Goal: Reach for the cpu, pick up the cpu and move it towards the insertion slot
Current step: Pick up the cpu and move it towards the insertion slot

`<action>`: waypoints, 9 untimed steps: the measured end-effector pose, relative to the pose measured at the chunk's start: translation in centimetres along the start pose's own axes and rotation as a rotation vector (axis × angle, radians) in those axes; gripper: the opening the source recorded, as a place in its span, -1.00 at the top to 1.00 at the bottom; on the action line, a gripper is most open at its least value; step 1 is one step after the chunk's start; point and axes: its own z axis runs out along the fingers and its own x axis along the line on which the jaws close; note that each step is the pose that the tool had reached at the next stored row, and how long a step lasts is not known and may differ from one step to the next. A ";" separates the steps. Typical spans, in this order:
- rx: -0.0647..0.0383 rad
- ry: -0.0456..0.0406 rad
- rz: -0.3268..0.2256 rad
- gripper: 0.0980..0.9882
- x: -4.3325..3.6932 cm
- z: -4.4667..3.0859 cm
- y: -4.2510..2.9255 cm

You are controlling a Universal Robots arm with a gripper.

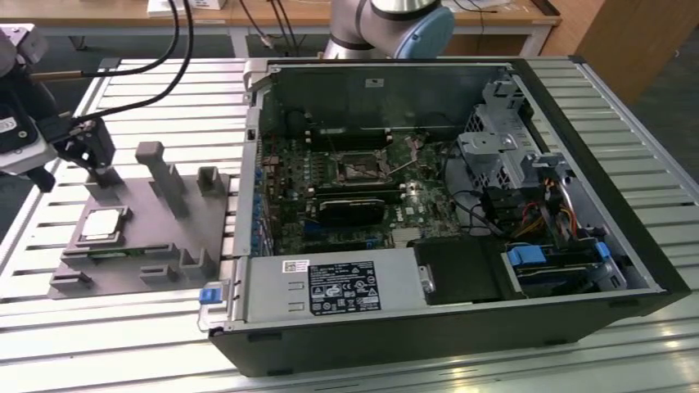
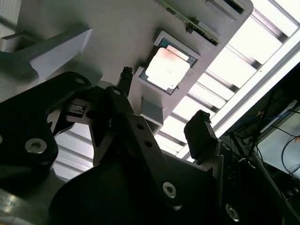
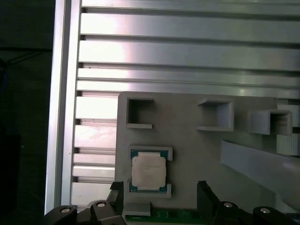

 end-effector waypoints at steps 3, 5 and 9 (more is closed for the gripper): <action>0.000 0.0000 0.000 -0.40 0.11 0.53 -0.02; 0.000 0.0000 0.000 -0.40 0.21 1.07 -0.04; 0.000 0.0001 0.000 -0.40 0.36 1.80 -0.21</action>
